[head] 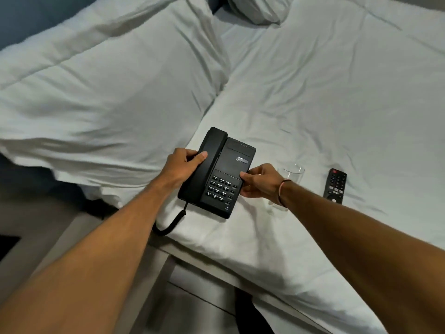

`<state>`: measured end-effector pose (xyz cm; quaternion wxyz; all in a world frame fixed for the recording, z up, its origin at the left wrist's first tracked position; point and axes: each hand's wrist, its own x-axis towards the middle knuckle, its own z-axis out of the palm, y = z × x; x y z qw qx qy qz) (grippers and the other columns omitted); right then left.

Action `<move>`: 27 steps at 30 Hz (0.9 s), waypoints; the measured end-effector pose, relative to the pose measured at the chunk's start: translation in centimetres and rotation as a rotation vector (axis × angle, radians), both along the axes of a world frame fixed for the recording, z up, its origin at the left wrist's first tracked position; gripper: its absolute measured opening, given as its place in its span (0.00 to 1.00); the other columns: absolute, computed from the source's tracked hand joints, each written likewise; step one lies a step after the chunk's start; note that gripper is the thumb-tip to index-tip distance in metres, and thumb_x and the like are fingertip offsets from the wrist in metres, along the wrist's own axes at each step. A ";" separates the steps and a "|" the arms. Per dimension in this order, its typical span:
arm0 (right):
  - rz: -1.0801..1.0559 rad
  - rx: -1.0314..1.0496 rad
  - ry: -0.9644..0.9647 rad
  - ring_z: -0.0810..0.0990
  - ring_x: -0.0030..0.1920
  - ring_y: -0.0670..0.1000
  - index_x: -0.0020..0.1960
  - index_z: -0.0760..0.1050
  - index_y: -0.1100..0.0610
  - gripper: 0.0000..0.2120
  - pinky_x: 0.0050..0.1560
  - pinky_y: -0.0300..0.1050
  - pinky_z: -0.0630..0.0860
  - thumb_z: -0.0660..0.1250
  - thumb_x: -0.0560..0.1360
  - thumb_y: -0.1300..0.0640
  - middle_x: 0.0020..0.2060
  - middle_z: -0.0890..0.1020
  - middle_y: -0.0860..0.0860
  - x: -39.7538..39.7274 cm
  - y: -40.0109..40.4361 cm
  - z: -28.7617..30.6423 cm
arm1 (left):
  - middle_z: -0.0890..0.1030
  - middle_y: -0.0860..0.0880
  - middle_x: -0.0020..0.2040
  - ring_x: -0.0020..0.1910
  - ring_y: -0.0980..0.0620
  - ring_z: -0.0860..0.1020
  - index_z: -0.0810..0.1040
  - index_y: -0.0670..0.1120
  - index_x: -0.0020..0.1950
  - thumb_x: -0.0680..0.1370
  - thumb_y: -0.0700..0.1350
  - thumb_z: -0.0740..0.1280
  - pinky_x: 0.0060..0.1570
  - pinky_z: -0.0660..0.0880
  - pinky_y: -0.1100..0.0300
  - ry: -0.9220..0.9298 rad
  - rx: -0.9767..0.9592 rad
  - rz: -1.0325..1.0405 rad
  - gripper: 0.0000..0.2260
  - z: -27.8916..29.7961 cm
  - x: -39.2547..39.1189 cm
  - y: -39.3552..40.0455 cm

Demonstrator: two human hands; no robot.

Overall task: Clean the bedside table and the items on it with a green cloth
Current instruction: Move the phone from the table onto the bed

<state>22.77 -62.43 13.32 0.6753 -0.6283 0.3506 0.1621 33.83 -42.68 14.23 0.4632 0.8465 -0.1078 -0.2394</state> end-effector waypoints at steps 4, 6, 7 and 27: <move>-0.067 -0.005 0.067 0.76 0.43 0.59 0.54 0.74 0.76 0.13 0.52 0.58 0.82 0.64 0.80 0.64 0.43 0.75 0.65 2.6 -1.5 -1.6 | 0.85 0.47 0.50 0.49 0.52 0.82 0.84 0.42 0.57 0.81 0.52 0.66 0.45 0.74 0.68 -0.007 0.056 0.023 0.15 -2.5 2.6 -3.1; -0.072 -0.037 0.104 0.77 0.44 0.60 0.57 0.72 0.79 0.16 0.53 0.60 0.80 0.64 0.80 0.64 0.44 0.77 0.67 4.0 -2.1 -2.6 | 0.85 0.48 0.49 0.44 0.55 0.81 0.84 0.43 0.57 0.81 0.52 0.66 0.40 0.71 0.72 0.000 0.087 0.025 0.14 -3.6 3.9 -4.3; -0.072 -0.049 0.124 0.78 0.44 0.61 0.58 0.72 0.79 0.16 0.51 0.59 0.81 0.64 0.79 0.65 0.45 0.79 0.69 4.5 -2.3 -2.9 | 0.85 0.49 0.48 0.44 0.56 0.80 0.84 0.43 0.57 0.81 0.52 0.66 0.40 0.71 0.72 0.009 0.099 0.021 0.14 -4.2 4.4 -4.6; 0.740 -1.445 -0.128 0.51 0.78 0.64 0.80 0.47 0.49 0.43 0.75 0.63 0.51 0.53 0.73 0.28 0.79 0.51 0.61 6.1 -4.1 -0.3 | 0.54 0.40 0.80 0.80 0.44 0.55 0.55 0.48 0.81 0.81 0.63 0.54 0.77 0.56 0.46 -0.807 0.558 -0.239 0.31 -2.5 0.2 1.3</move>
